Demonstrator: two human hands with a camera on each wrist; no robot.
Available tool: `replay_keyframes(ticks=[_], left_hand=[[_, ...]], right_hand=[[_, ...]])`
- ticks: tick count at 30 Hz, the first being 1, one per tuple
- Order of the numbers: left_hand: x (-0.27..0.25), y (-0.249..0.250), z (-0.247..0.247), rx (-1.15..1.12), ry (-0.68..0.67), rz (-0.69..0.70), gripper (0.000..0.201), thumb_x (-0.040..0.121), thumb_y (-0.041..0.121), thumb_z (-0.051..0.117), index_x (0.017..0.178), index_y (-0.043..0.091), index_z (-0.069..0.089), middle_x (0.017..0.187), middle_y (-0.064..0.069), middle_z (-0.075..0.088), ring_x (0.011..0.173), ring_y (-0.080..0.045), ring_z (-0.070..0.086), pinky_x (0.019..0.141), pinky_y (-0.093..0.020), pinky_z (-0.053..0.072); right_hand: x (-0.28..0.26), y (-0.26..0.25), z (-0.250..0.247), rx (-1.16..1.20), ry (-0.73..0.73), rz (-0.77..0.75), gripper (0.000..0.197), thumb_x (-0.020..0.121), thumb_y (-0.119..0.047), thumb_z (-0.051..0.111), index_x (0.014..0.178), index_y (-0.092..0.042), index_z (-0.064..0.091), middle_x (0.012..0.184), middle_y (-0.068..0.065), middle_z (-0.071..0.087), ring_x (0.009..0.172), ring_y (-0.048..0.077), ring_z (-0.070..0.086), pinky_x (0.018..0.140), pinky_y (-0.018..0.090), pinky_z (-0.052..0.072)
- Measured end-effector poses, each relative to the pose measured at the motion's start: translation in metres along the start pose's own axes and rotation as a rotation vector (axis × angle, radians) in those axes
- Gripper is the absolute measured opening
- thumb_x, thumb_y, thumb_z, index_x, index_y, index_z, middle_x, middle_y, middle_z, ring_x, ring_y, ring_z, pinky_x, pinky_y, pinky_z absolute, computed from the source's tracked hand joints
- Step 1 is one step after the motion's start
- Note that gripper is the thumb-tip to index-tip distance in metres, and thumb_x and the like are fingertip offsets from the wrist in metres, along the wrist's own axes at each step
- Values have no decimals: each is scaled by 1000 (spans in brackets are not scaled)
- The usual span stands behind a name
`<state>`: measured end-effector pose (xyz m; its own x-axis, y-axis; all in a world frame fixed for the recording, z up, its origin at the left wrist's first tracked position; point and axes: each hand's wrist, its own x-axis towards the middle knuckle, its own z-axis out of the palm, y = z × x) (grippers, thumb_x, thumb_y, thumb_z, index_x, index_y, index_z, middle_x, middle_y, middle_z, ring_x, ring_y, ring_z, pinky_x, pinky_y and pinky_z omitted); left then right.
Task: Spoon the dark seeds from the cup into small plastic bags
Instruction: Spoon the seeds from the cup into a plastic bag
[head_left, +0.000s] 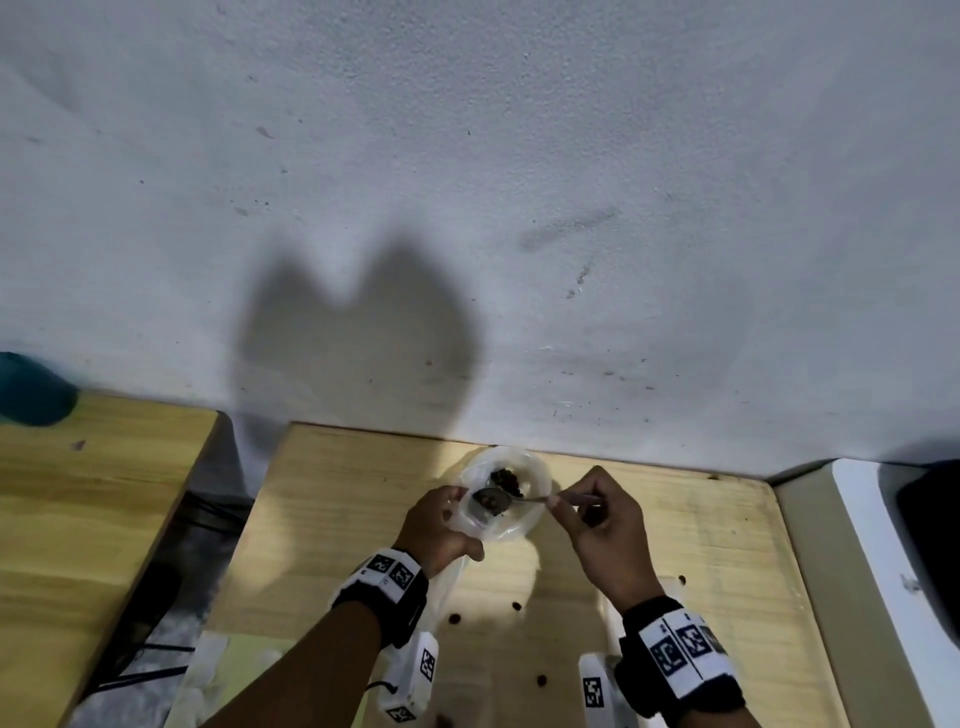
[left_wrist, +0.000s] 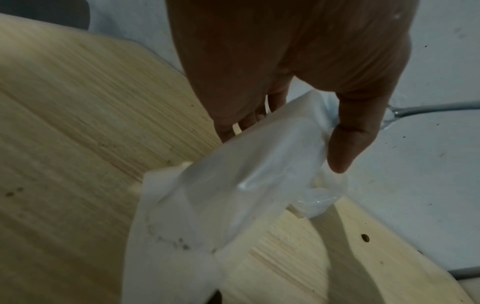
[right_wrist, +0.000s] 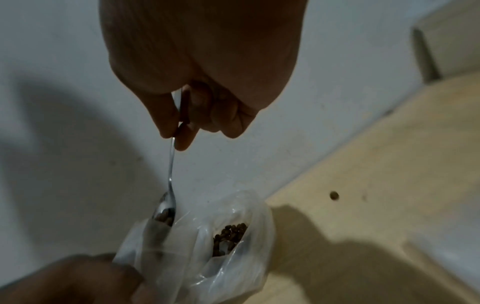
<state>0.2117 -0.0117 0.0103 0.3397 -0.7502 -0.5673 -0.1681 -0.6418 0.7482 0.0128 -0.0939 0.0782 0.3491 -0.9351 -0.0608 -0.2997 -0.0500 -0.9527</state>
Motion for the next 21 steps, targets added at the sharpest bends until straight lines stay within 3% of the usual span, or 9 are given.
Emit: replay_keyframes(ticks=[2, 4, 6, 8, 11, 14, 17, 19, 21], left_hand=[[1, 0, 0, -15, 1, -1, 86, 48, 16, 88, 128, 20, 53, 123, 0, 58, 106, -20, 57, 81, -28, 49], [0, 0, -1, -25, 3, -3, 87, 48, 17, 87, 127, 21, 53, 122, 1, 57, 108, -19, 56, 82, -28, 48], [-2, 0, -2, -37, 3, -1, 88, 50, 14, 87, 130, 21, 51, 123, 2, 55, 111, -19, 54, 83, -27, 46], [-4, -2, -2, -51, 6, 3, 90, 51, 13, 88, 131, 22, 50, 124, 2, 55, 110, -19, 55, 83, -27, 47], [-13, -5, -3, -67, 25, 16, 92, 49, 14, 88, 131, 25, 49, 124, 1, 54, 109, -19, 56, 81, -27, 50], [-22, -9, -3, -106, 67, 28, 88, 50, 10, 88, 126, 27, 49, 123, -1, 55, 109, -20, 56, 76, -24, 47], [-31, -10, -3, -148, 135, 66, 84, 50, 8, 88, 121, 29, 49, 123, 0, 55, 108, -19, 56, 73, -23, 47], [-38, -8, -5, -180, 181, 87, 81, 51, 10, 89, 119, 30, 50, 122, 0, 55, 106, -19, 57, 73, -25, 49], [-45, -5, -8, -196, 212, 115, 77, 51, 14, 88, 116, 32, 51, 118, 1, 56, 103, -18, 58, 74, -26, 50]], right_hand=[[-2, -3, 4, -37, -32, -33, 23, 82, -6, 78, 72, -13, 57, 70, -7, 66, 55, 2, 50, 56, 15, 39], [-1, 1, 4, 20, 45, -6, 23, 81, -6, 78, 73, -12, 58, 71, -2, 67, 57, 5, 53, 57, 18, 41], [0, 12, 1, 127, 203, 78, 23, 80, -4, 78, 72, -9, 57, 73, 7, 67, 69, 16, 62, 65, 26, 49], [1, 27, -3, 181, 344, 184, 26, 77, -2, 78, 70, -5, 53, 71, 14, 61, 73, 24, 60, 74, 37, 48], [-1, 47, 1, 139, 414, 400, 26, 68, -6, 77, 62, -6, 51, 61, 7, 50, 62, 22, 47, 67, 38, 42], [-1, 54, 14, 106, 378, 561, 26, 65, -11, 76, 56, -12, 52, 53, 6, 46, 53, 22, 43, 55, 33, 37], [-2, 56, 27, 113, 279, 638, 26, 70, -14, 79, 58, -14, 56, 47, 1, 49, 44, 20, 41, 48, 27, 33], [-4, 56, 26, 3, 196, 631, 25, 70, -29, 84, 60, -16, 65, 54, -2, 60, 54, 21, 54, 54, 29, 41], [-11, 49, 19, -162, 80, 611, 29, 70, -40, 84, 84, -16, 76, 87, 0, 73, 85, 25, 67, 73, 31, 50]])
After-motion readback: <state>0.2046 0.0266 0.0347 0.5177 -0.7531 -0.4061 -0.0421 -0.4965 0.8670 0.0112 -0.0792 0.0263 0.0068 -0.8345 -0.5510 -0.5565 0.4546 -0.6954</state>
